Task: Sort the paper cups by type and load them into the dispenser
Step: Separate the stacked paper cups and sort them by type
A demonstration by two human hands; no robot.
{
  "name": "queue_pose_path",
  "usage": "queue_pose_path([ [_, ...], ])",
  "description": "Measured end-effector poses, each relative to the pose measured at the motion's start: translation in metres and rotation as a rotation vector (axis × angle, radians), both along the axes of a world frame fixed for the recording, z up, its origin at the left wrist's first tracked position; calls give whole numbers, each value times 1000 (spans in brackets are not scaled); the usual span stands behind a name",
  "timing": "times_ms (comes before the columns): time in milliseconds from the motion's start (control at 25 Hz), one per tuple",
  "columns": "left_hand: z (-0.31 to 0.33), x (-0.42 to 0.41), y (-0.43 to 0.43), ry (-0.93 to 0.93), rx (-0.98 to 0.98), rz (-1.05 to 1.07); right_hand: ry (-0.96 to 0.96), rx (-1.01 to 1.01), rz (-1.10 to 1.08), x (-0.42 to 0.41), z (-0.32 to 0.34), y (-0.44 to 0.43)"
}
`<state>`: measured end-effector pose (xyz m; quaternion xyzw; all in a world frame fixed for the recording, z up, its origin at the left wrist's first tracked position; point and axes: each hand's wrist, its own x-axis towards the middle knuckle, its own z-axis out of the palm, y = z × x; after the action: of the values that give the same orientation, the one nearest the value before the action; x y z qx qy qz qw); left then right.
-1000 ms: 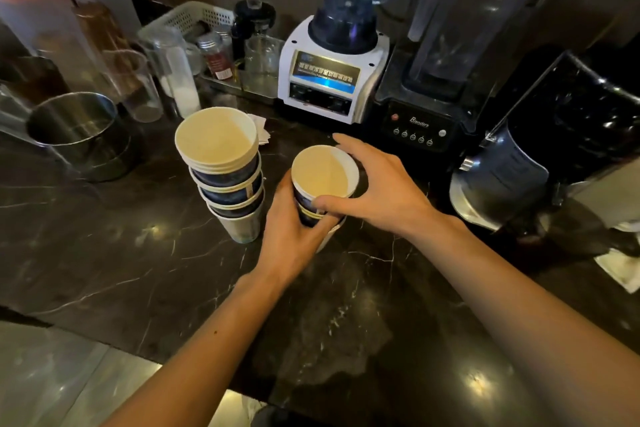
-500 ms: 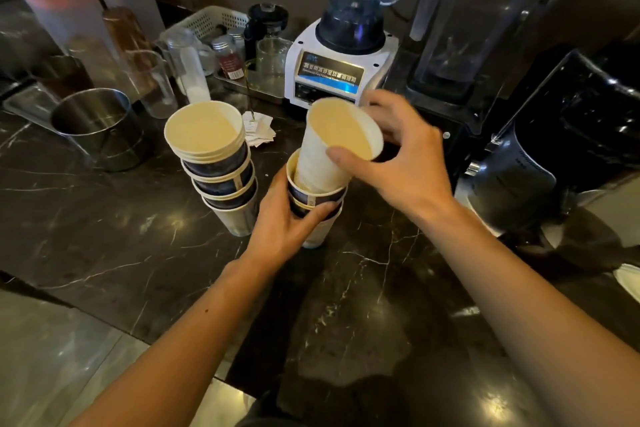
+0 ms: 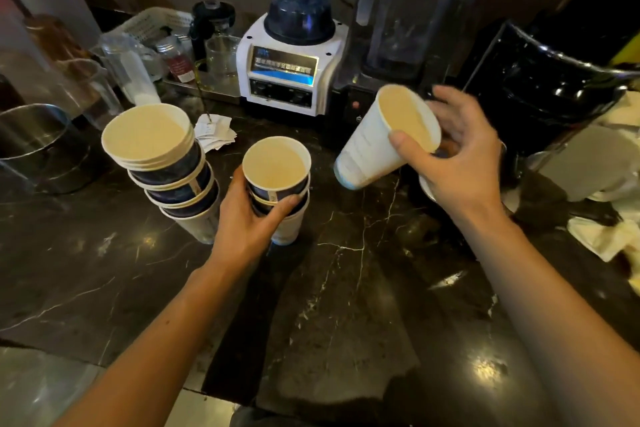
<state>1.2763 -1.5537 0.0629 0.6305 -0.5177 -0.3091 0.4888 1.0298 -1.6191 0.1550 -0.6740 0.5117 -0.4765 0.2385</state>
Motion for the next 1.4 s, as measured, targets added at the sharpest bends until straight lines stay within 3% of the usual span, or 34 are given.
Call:
queue_pose_path([
  [320, -6, 7, -3, 3, 9, -28, 421, 359, -50, -21, -82, 44],
  [760, -4, 8, -3, -14, 0, -47, 600, 542, -82, -38, -82, 57],
  [880, -5, 9, -4, -18, -7, -52, 632, 420, -49, -19, -60, 53],
  [1040, -6, 9, -5, -9, -13, -52, 472, 252, 220, 42, -18, 36],
  [1200, -10, 12, -5, -80, -46, -82, 492, 319, 406, 100, -14, 6],
  [1400, -12, 18, -8, -27, -10, -90, 438, 255, 360, 112, -23, -1],
])
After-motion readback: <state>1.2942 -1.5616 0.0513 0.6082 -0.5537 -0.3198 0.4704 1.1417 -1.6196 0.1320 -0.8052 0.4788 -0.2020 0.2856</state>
